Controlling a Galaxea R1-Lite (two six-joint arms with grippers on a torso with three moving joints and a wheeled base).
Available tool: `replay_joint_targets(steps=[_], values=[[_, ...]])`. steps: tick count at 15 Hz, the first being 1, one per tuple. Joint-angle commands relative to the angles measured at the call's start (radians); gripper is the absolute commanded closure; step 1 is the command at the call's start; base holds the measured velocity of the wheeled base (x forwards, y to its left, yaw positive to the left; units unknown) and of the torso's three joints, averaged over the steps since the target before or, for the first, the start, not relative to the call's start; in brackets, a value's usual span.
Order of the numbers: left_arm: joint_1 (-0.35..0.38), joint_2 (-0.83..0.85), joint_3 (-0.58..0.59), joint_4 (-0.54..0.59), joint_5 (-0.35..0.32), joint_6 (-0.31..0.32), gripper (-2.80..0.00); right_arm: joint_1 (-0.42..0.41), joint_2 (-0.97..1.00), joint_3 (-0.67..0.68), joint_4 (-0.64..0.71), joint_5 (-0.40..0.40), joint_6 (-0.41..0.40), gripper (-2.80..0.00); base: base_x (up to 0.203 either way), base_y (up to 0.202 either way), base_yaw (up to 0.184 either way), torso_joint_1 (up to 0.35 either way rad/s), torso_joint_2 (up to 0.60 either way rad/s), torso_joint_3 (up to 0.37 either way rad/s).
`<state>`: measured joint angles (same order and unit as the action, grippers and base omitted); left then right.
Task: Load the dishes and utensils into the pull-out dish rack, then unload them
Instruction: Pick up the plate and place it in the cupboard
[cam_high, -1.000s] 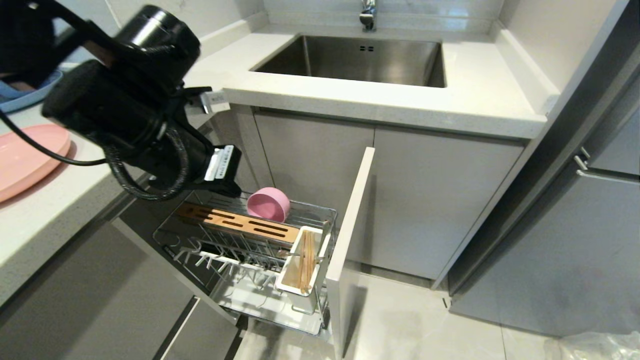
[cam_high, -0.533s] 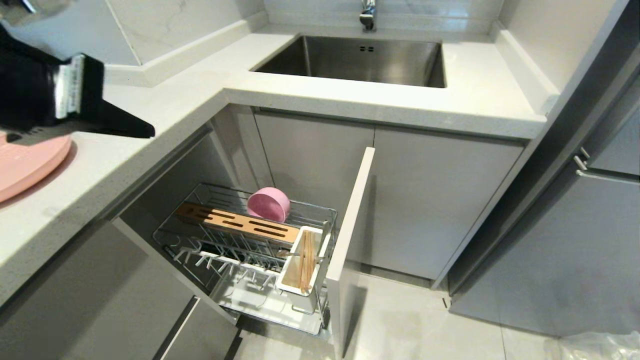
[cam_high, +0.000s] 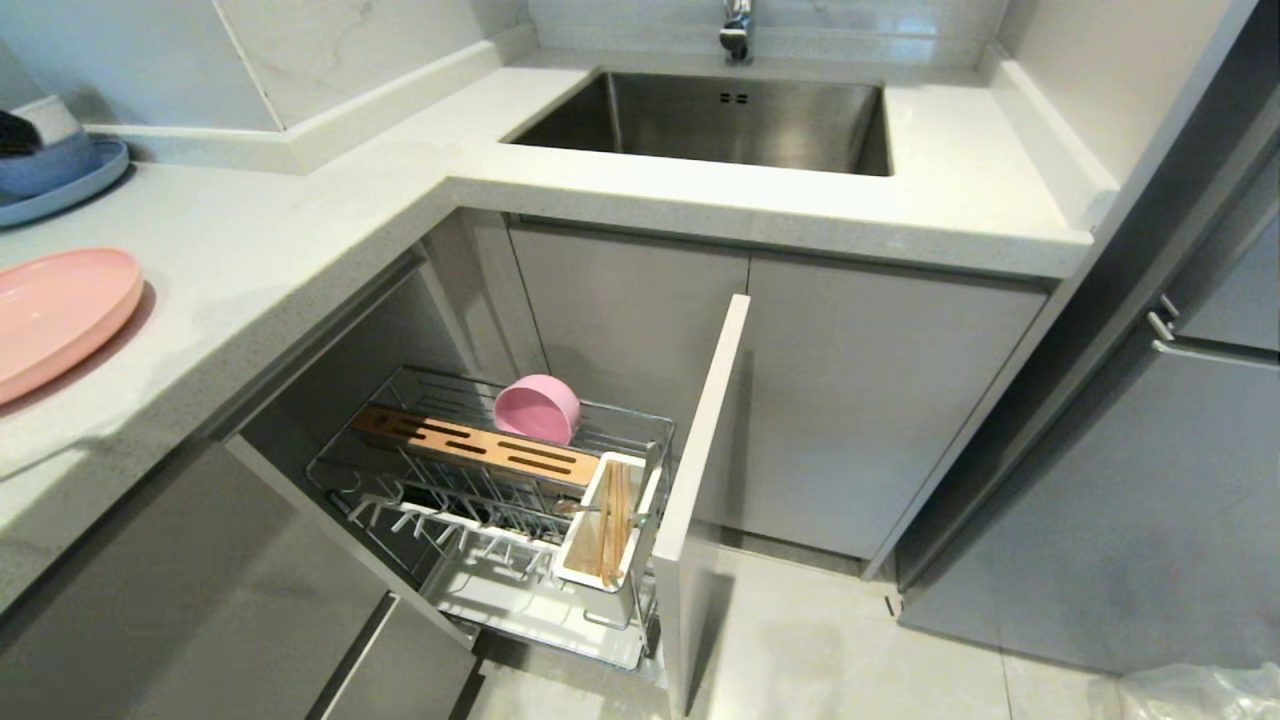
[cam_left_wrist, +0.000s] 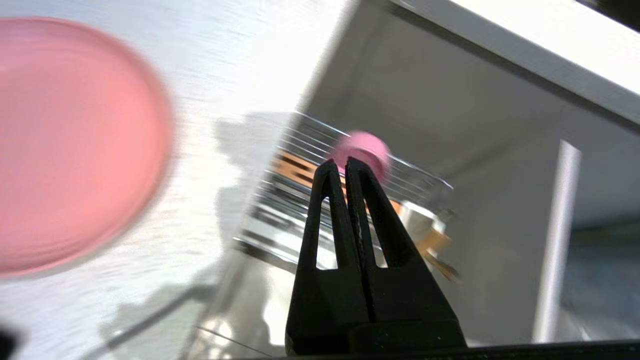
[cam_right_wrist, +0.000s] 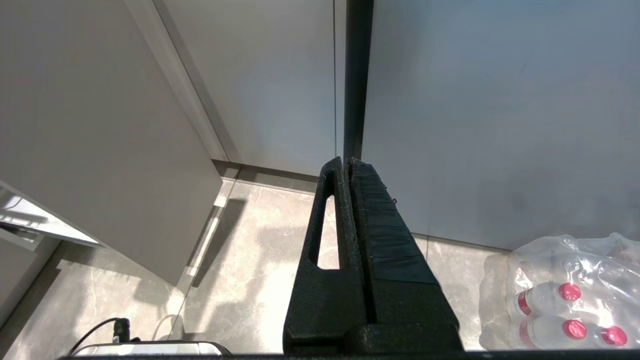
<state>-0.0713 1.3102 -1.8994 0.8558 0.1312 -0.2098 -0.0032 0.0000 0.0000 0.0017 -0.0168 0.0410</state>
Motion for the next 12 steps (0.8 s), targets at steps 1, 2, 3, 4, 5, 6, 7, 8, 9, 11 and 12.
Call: replay_joint_targets(steps=[1, 2, 3, 4, 5, 6, 7, 8, 9, 11, 12], values=[[0.04, -0.003, -0.003, -0.002, 0.044, 0.0, 0.0, 0.0, 0.0, 0.002, 0.0, 0.0, 0.0, 0.0, 0.0, 0.0, 0.0, 0.0, 0.0, 0.0], [0.052, 0.007, -0.004, -0.021, 0.084, 0.007, 0.0, 0.0, 0.0, 0.002, 0.0, 0.0, 0.0, 0.0, 0.0, 0.0, 0.0, 0.0, 0.0, 0.0], [0.059, 0.02, -0.003, -0.036, 0.118, 0.016, 0.0, 0.0, 0.0, 0.002, 0.0, 0.0, 0.0, 0.0, 0.0, 0.0, 0.0, 0.0, 0.0, 0.0], [0.06, 0.034, 0.0, -0.038, 0.151, 0.019, 0.0, 0.0, 0.0, 0.002, 0.0, 0.0, 0.0, 0.0, 0.0, 0.0, 0.0, 0.0, 0.0, 0.0], [0.061, 0.066, 0.003, -0.039, 0.2, 0.02, 0.0, 0.0, 0.0, 0.002, 0.0, 0.0, 0.0, 0.0, 0.0, 0.0, 0.0, 0.0, 0.0, 0.0], [0.061, 0.083, 0.004, -0.041, 0.228, 0.021, 0.0, 0.0, 0.0, 0.002, 0.0, 0.0, 0.0, 0.0, 0.0, 0.0, 0.0, 0.0, 0.0, 0.0], [0.065, 0.112, 0.003, -0.042, 0.252, 0.021, 0.0, 0.0, 0.0, 0.002, 0.0, 0.0, 0.0, 0.0, 0.0, 0.0, 0.0, 0.0, 0.0, 0.0], [0.069, 0.134, 0.002, -0.043, 0.289, 0.021, 0.0, 0.0, 0.0, 0.002, 0.0, 0.0, 0.0, 0.0, 0.0, 0.0, 0.0, 0.0, 0.0, 0.0], [0.069, 0.158, 0.001, -0.047, 0.317, 0.022, 0.0, 0.0, 0.0, 0.002, 0.0, 0.0, 0.0, 0.0, 0.0, 0.0, 0.0, 0.0, 0.0, 0.0], [0.069, 0.212, 0.0, -0.084, 0.329, 0.03, 0.0, 0.0, 0.0, 0.002, 0.0, 0.0, 0.0, 0.0, 0.0, 0.0, 0.0, 0.0, 0.0, 0.0], [0.07, 0.239, 0.001, -0.105, 0.33, 0.038, 0.0, 0.0, 0.0, 0.002, 0.0, 0.0, 0.0, 0.0, 0.0, 0.0, 0.0, 0.0, 0.0, 0.0]])
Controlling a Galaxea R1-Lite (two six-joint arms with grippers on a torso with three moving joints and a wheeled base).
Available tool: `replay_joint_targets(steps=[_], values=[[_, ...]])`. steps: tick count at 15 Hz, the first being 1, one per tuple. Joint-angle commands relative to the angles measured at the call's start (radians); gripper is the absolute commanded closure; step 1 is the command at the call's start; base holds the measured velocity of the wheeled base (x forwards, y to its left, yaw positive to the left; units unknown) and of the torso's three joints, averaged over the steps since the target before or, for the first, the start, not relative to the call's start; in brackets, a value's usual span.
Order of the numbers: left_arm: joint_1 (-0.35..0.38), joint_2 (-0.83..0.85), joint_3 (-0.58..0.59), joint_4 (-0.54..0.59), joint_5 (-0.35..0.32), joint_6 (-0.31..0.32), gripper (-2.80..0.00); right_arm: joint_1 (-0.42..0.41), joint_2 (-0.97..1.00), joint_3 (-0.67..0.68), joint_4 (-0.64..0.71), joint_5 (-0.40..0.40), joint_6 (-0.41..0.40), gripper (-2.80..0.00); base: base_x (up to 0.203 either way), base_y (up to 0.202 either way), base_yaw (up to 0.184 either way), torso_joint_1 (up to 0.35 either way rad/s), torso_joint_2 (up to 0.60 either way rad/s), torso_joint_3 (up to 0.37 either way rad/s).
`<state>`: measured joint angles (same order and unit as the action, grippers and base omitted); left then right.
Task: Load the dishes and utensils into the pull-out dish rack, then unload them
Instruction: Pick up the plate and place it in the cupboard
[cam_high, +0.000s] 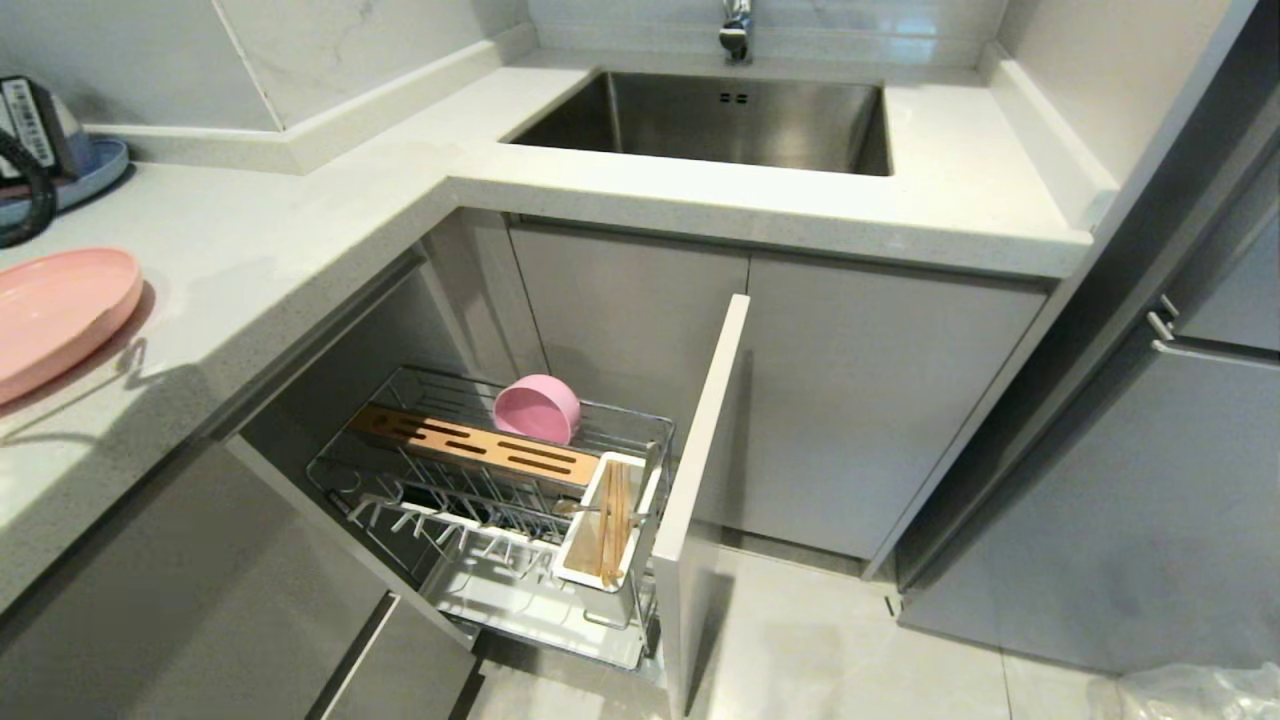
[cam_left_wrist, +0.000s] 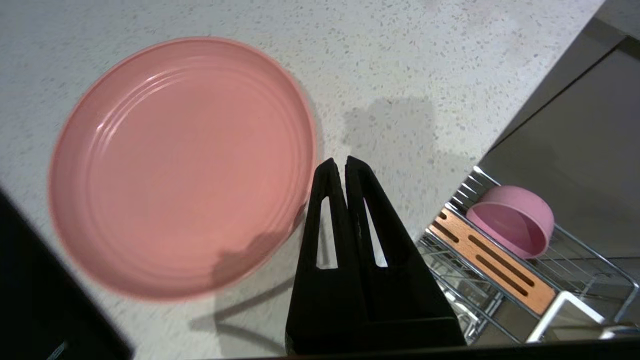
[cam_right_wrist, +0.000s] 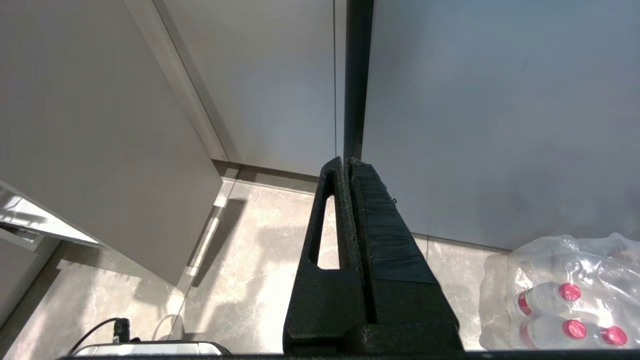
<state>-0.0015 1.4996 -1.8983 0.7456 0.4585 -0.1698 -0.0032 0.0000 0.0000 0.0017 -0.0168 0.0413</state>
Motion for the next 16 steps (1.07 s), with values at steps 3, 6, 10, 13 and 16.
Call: replay_joint_targets(steps=[3, 6, 10, 13, 16], values=[[0.014, 0.135, -0.005, -0.019, 0.031, 0.005, 0.0, 0.0, 0.0, 0.002, 0.0, 0.0, 0.0, 0.0, 0.0, 0.0, 0.0, 0.0, 0.0, 0.0], [0.028, 0.187, -0.026, -0.034, 0.103, 0.008, 0.0, 0.0, 0.0, 0.002, 0.0, 0.0, 0.0, 0.0, 0.0, 0.0, 0.0, 0.0, 0.0, 0.0], [0.041, 0.224, -0.041, -0.107, 0.104, 0.003, -2.8, 0.0, 0.0, 0.002, 0.0, 0.0, 0.0, 0.0, 0.0, 0.0, 0.0, 0.0, 0.0, 0.0], [0.052, 0.242, -0.042, -0.129, 0.115, 0.004, -2.8, 0.0, 0.0, 0.002, 0.0, 0.0, 0.0, 0.0, 0.0, 0.0, 0.0, 0.0, 0.0, 0.0], [0.063, 0.257, -0.042, -0.13, 0.123, 0.006, -2.8, 0.0, 0.0, 0.002, 0.0, 0.0, 0.0, 0.0, 0.0, 0.0, 0.0, 0.0, 0.0, 0.0]])
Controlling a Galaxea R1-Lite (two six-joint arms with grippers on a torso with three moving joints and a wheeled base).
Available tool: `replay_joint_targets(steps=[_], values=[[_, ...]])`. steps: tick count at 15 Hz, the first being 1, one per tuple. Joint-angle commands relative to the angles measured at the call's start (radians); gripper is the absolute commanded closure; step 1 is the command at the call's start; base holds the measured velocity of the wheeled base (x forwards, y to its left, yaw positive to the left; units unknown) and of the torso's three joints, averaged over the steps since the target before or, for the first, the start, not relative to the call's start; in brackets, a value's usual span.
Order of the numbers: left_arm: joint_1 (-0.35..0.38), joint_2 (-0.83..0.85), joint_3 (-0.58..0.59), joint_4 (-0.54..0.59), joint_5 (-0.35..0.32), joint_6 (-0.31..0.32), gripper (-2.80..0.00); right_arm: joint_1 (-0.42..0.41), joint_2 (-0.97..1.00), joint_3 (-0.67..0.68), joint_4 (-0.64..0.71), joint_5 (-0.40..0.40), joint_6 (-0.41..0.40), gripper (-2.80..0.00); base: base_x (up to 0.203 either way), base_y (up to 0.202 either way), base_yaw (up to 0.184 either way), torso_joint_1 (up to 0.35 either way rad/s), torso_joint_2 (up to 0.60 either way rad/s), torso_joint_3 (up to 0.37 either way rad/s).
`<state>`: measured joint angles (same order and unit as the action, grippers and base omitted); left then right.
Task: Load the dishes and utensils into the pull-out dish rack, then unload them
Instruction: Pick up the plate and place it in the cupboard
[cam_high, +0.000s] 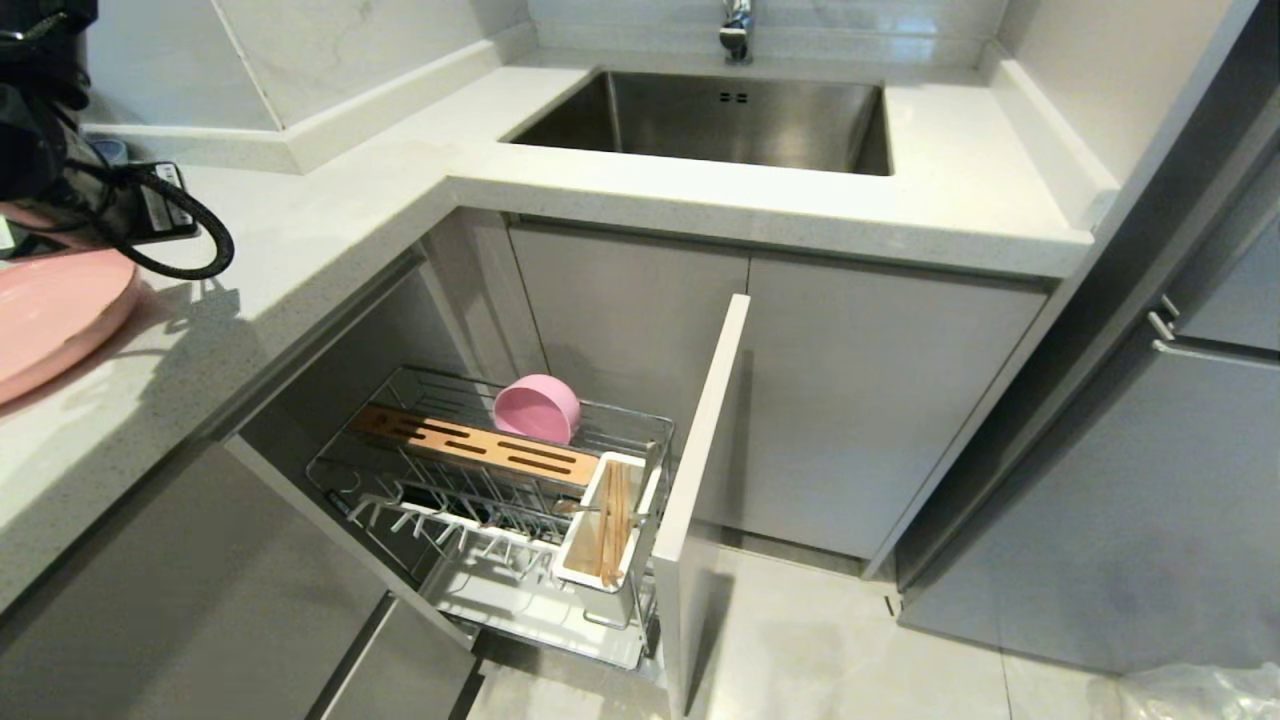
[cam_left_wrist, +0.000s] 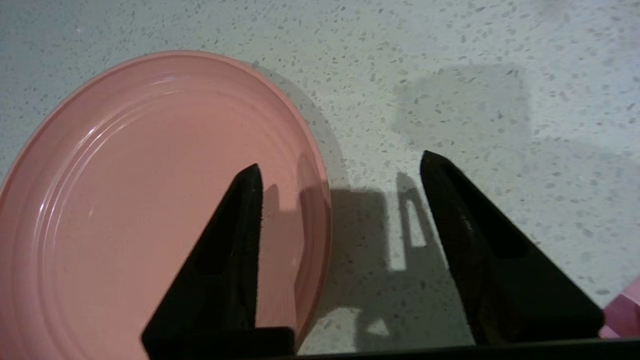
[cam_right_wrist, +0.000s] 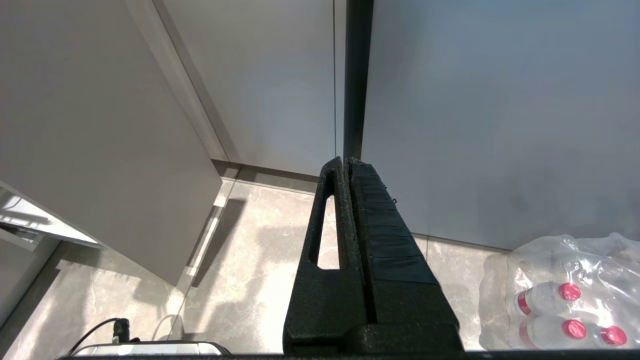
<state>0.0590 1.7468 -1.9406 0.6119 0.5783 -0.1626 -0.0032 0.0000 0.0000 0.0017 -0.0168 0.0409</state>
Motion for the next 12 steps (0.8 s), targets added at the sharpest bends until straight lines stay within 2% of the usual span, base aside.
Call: replay_joint_targets(steps=[1, 5, 12], values=[[0.006, 0.015, -0.001, 0.004, 0.004, -0.001, -2.8, 0.0, 0.0, 0.002, 0.0, 0.0, 0.001, 0.0, 0.0, 0.0, 0.0, 0.0, 0.0, 0.0], [0.019, 0.051, -0.006, 0.003, 0.064, 0.003, -2.8, 0.0, 0.0, 0.002, 0.0, 0.0, 0.001, 0.0, 0.0, 0.0, 0.0, 0.0, 0.0, 0.0], [0.058, 0.074, -0.006, 0.005, 0.067, 0.028, -2.8, 0.0, 0.0, 0.002, 0.0, 0.0, 0.001, 0.0, 0.0, 0.0, 0.0, 0.0, 0.0, 0.0]])
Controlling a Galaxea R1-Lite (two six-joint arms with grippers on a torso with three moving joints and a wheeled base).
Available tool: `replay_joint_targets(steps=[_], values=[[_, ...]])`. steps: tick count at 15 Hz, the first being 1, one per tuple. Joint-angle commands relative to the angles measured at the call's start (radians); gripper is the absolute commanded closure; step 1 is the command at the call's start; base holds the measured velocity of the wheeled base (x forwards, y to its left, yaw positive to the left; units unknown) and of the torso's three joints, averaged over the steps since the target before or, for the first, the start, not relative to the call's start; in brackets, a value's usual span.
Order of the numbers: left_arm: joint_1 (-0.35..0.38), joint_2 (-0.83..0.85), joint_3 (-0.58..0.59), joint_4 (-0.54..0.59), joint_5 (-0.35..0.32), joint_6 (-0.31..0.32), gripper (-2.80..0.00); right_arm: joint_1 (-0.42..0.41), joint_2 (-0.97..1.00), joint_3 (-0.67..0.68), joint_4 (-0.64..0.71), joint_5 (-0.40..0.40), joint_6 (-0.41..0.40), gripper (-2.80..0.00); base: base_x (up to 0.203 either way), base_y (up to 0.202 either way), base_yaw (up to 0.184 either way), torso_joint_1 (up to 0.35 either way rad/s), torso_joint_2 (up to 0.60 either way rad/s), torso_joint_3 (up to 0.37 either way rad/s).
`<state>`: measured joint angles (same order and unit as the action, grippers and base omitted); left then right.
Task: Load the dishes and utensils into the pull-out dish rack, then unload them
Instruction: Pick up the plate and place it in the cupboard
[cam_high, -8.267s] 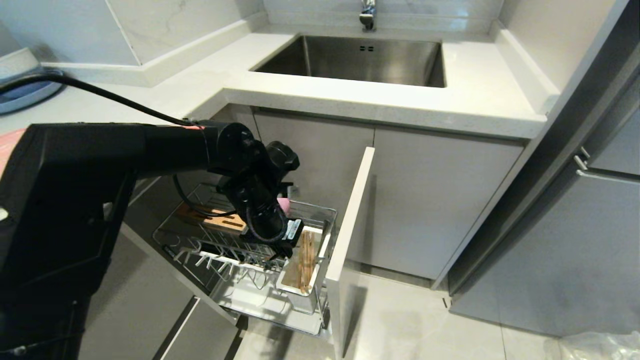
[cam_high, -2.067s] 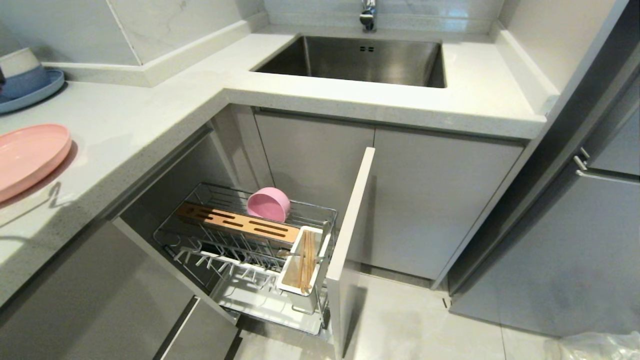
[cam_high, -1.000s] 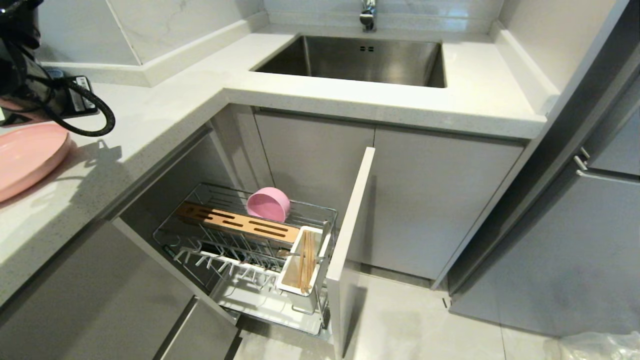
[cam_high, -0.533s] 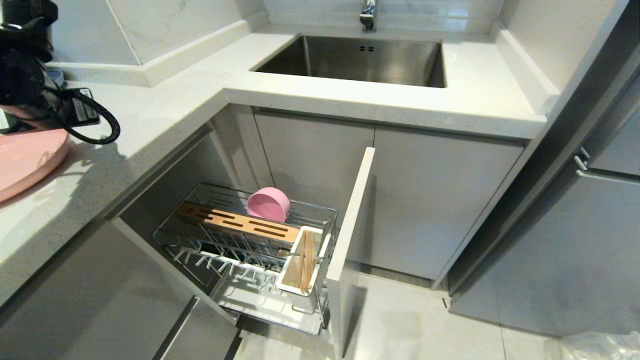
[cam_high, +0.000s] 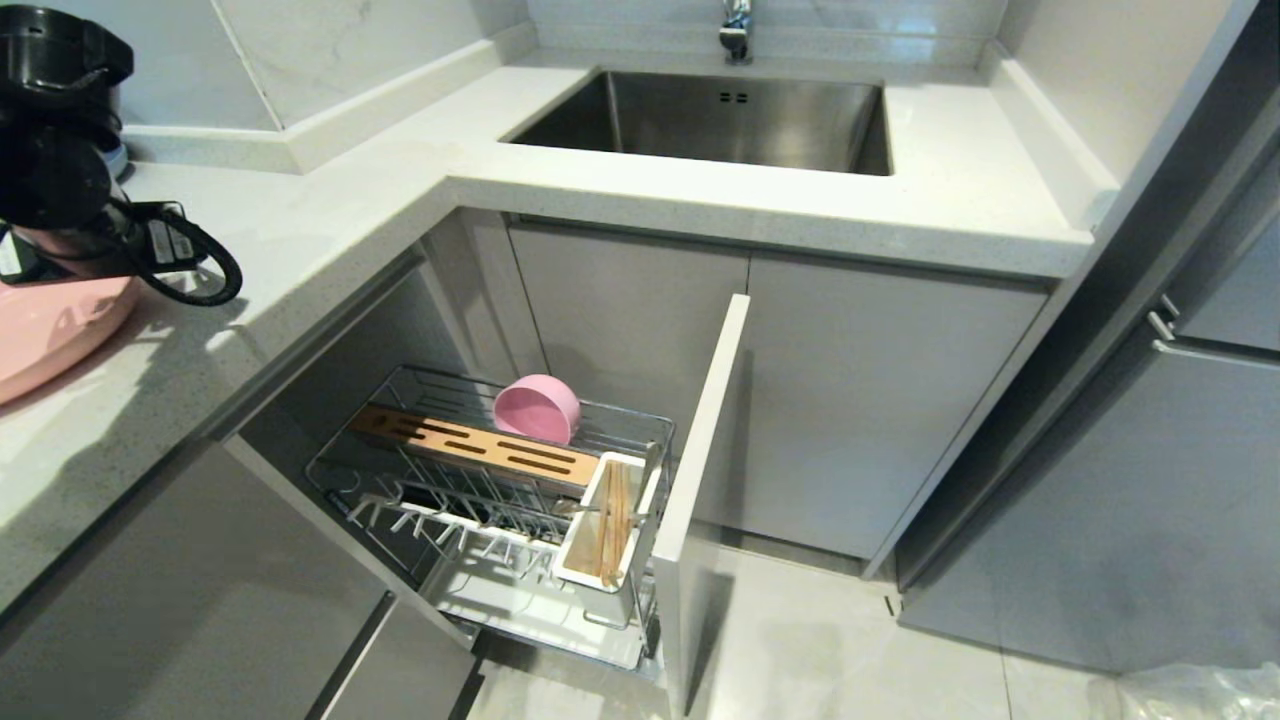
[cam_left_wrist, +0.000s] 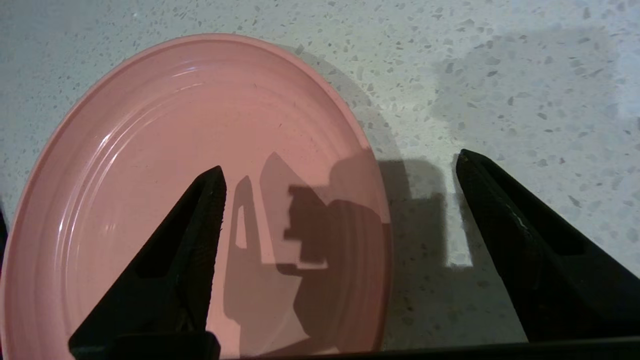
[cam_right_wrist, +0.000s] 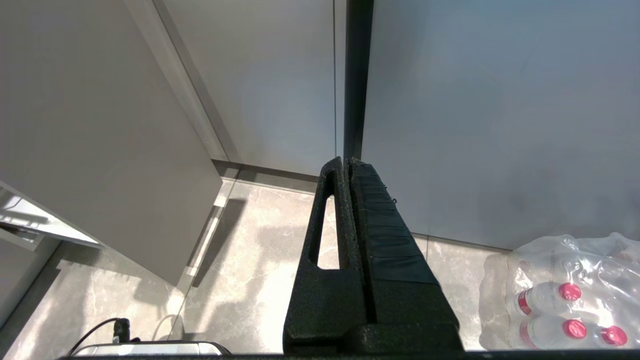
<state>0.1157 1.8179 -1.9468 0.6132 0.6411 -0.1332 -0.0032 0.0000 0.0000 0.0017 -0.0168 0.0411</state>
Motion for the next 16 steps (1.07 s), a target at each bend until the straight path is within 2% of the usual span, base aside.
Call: replay_joint_targets(steps=[1, 15, 16], values=[[0.007, 0.001, 0.0, 0.004, 0.005, -0.002, -2.8, 0.0, 0.0, 0.002, 0.0, 0.0, 0.0, 0.0, 0.0, 0.0, 0.0, 0.0, 0.0, 0.0], [0.021, 0.014, 0.0, 0.025, 0.019, 0.001, -2.8, 0.0, 0.0, 0.002, 0.0, 0.0, 0.0, 0.0, 0.0, 0.0, 0.0, 0.0, 0.0, 0.0], [0.021, 0.017, -0.001, 0.023, 0.019, 0.001, 0.0, 0.0, 0.0, 0.002, 0.0, 0.0, 0.0, 0.0, 0.0, 0.0, 0.0, 0.0, 0.0, 0.0]])
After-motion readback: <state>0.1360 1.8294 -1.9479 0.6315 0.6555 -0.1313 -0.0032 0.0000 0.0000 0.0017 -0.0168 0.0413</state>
